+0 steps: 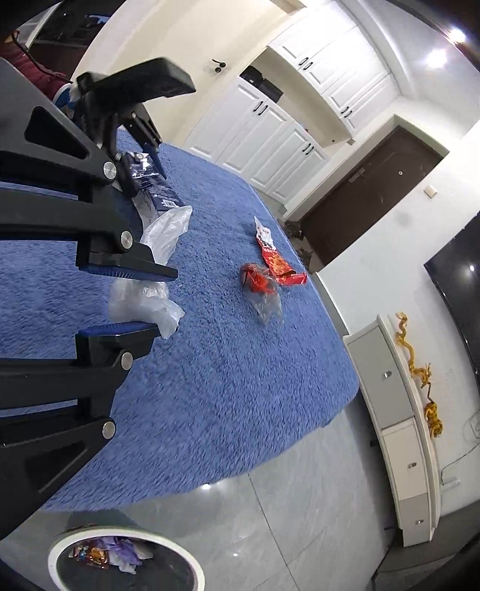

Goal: Collect trash
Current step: 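Grasp the blue milk carton with the left tool while the right grasps the clear plastic bag, then carry both items over the bin and open both tools to drop them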

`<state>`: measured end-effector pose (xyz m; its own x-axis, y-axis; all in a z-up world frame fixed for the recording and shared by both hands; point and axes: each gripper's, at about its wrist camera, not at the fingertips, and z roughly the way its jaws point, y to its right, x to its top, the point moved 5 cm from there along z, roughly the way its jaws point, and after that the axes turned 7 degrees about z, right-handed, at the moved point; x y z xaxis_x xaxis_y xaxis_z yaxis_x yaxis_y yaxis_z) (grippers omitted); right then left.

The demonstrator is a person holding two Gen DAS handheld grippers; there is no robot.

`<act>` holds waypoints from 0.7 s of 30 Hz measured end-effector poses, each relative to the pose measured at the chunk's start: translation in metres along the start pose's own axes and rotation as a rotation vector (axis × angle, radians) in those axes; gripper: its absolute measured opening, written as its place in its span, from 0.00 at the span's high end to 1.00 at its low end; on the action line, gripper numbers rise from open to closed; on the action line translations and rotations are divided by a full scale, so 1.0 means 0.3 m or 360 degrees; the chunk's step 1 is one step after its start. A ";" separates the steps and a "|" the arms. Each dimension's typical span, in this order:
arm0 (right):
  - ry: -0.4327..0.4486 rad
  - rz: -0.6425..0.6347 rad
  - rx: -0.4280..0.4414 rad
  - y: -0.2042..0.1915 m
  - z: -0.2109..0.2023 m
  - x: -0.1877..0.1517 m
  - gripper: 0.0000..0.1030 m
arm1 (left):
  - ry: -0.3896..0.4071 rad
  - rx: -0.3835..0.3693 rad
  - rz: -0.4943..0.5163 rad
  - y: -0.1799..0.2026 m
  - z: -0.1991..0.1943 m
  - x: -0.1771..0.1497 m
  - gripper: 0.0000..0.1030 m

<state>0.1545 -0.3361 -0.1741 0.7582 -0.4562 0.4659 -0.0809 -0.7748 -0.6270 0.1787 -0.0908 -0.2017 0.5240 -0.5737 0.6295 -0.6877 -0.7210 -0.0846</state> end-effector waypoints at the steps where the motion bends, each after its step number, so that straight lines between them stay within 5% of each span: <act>1: 0.0005 0.0001 -0.0001 0.007 -0.012 -0.001 0.80 | 0.0006 0.0011 0.0002 0.004 0.001 -0.002 0.47; 3: 0.0014 0.0004 -0.0005 0.017 -0.035 -0.006 0.80 | -0.0018 -0.0023 -0.0019 0.010 0.013 -0.006 0.67; 21: 0.0194 0.0032 -0.0002 0.164 -0.298 -0.018 0.80 | 0.0121 -0.0001 -0.0010 0.116 -0.144 0.149 0.68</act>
<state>0.0887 -0.4109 -0.1516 0.6720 -0.5214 0.5259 -0.0963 -0.7656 -0.6361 0.1565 -0.1248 -0.1429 0.4884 -0.5380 0.6870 -0.6850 -0.7241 -0.0801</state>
